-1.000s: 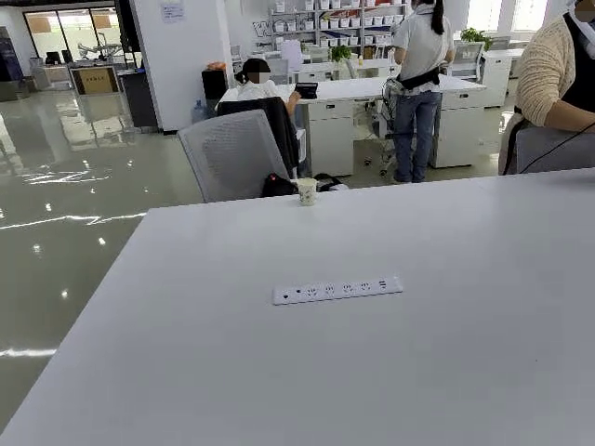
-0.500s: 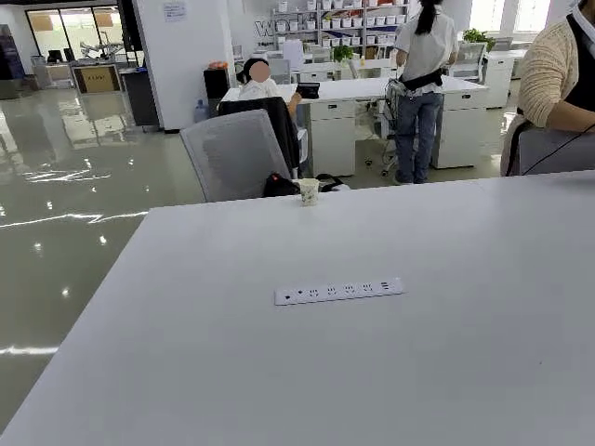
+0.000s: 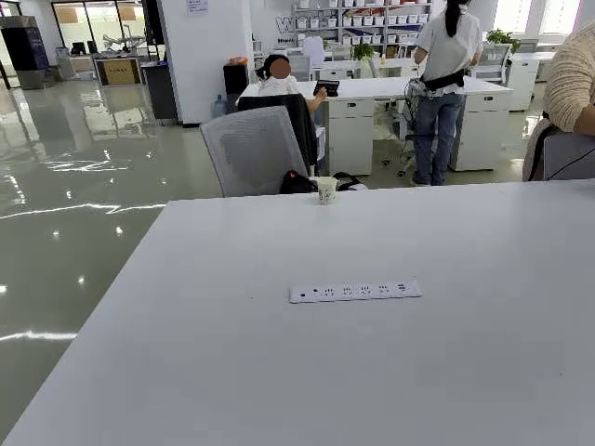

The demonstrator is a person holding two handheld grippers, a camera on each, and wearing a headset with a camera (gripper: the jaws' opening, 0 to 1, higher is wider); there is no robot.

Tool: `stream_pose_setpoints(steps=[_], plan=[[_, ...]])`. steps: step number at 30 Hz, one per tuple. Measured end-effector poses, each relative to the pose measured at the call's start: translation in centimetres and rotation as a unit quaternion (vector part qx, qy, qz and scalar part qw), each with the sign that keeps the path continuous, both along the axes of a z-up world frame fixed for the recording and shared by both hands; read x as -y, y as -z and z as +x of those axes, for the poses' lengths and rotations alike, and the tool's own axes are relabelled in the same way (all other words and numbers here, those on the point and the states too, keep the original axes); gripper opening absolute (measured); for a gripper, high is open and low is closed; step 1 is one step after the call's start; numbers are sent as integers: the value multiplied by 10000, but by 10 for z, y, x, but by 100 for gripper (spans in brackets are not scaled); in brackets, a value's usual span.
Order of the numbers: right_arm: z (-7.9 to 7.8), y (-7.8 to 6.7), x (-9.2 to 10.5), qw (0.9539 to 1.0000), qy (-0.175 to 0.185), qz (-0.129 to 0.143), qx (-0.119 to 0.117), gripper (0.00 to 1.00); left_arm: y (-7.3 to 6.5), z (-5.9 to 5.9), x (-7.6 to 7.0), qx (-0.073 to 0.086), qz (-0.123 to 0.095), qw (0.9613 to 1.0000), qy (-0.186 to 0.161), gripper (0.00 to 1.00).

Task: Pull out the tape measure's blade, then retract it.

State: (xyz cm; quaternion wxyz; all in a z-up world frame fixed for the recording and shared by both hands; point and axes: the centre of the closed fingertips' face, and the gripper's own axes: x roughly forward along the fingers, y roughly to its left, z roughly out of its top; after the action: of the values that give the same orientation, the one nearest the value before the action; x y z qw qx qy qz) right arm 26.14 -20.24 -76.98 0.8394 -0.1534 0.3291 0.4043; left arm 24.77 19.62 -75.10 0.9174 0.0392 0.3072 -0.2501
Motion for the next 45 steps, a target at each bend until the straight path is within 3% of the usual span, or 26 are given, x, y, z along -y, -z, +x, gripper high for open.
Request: stream_pose_setpoints(steps=[5, 10, 13, 17, 22, 27, 29, 36, 40, 45], plan=[[5, 0, 1, 10000, -7, -40, -24, 99, 1, 6, 10, -25, 125, 9999, 7, 99], [11, 0, -1, 9998, -132, -118, -14, 99, -1, 9, 24, 61, 109, 9999, -4, 99], [15, 0, -3, 9997, -200, -141, -18, 99, -2, 10, 31, -16, 16, 10000, -94, 99], [19, -3, -7, 9990, -392, -230, -6, 99, 0, 12, 31, -38, 238, 9996, -123, 99], [28, -5, -6, 9975, -571, -422, 68, 99, -10, 24, 28, 15, -59, 9983, -582, 99], [36, -6, -9, 9955, -756, -557, 91, 99, -7, 31, 31, 63, -64, 9961, -875, 99], [40, -3, -8, 9937, -819, -758, 89, 99, -7, 33, 36, 103, -101, 9951, -981, 99], [52, -11, -23, 9916, -1069, -708, 143, 99, -5, 40, 42, 280, -149, 9906, -1333, 99], [52, -15, -36, 9905, -1235, -590, -86, 99, -3, 41, 48, 250, -115, 9917, -1253, 99], [53, -13, -45, 9872, -1411, -710, -235, 99, -3, 45, 59, 254, -172, 9923, -1203, 99]])
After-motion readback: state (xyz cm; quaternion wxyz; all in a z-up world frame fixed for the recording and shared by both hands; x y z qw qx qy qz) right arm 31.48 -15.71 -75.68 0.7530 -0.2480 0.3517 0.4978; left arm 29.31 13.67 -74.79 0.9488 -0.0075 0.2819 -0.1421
